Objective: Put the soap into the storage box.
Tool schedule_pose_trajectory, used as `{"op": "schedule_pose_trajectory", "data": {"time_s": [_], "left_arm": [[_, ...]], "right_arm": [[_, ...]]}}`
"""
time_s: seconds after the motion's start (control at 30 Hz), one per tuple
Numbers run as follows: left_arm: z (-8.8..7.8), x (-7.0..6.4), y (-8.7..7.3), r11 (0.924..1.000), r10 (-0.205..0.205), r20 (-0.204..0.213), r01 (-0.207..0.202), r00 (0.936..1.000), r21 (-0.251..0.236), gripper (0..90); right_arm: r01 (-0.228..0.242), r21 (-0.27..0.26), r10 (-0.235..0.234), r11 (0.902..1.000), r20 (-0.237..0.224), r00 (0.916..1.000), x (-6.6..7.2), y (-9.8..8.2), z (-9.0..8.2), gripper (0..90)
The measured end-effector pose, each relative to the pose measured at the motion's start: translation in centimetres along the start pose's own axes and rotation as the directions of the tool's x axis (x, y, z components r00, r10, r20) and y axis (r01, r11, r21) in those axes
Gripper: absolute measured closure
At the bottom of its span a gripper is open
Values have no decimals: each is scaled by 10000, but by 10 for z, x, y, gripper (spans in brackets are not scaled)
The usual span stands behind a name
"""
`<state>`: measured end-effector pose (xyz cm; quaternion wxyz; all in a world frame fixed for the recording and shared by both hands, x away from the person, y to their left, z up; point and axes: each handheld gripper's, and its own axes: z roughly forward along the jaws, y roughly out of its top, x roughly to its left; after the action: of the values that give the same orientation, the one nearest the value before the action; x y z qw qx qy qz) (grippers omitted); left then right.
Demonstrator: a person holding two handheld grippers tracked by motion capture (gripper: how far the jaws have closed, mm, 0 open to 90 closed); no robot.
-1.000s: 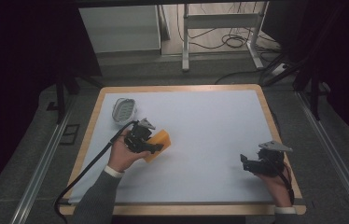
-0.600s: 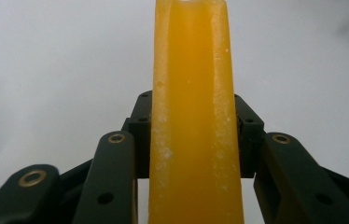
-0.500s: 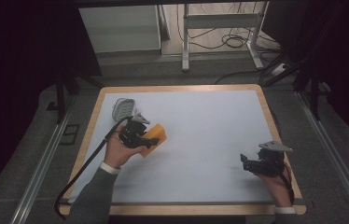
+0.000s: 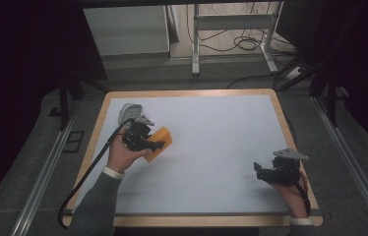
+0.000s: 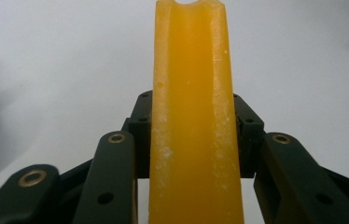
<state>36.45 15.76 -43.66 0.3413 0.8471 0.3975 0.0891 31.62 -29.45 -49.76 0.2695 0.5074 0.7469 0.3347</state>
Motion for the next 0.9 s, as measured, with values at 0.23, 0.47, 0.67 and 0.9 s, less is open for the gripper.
{"op": "schedule_pose_trajectory", "data": {"time_s": [0.23, 0.47, 0.67, 0.9], "left_arm": [[-1, 6, 2, 10000, -84, -57, 84, 9999, 46, 612], [0, 12, 1, 9997, -224, -114, 224, 9997, 2, 612], [-1, 17, 2, 9992, -388, -180, 387, 9991, -21, 612], [-5, 21, 4, 9988, -472, -239, 470, 9986, -108, 612]], "right_arm": [[-4, 6, 3, 10000, 11, 10000, 0, 0, 0, 68], [4, 8, -4, 10000, 18, 10000, 0, 0, 1, 68], [20, -3, -20, 10000, -10, 10000, 0, 0, 0, 68], [26, -5, -26, 10000, -30, 10000, 0, 0, 0, 68]]}}
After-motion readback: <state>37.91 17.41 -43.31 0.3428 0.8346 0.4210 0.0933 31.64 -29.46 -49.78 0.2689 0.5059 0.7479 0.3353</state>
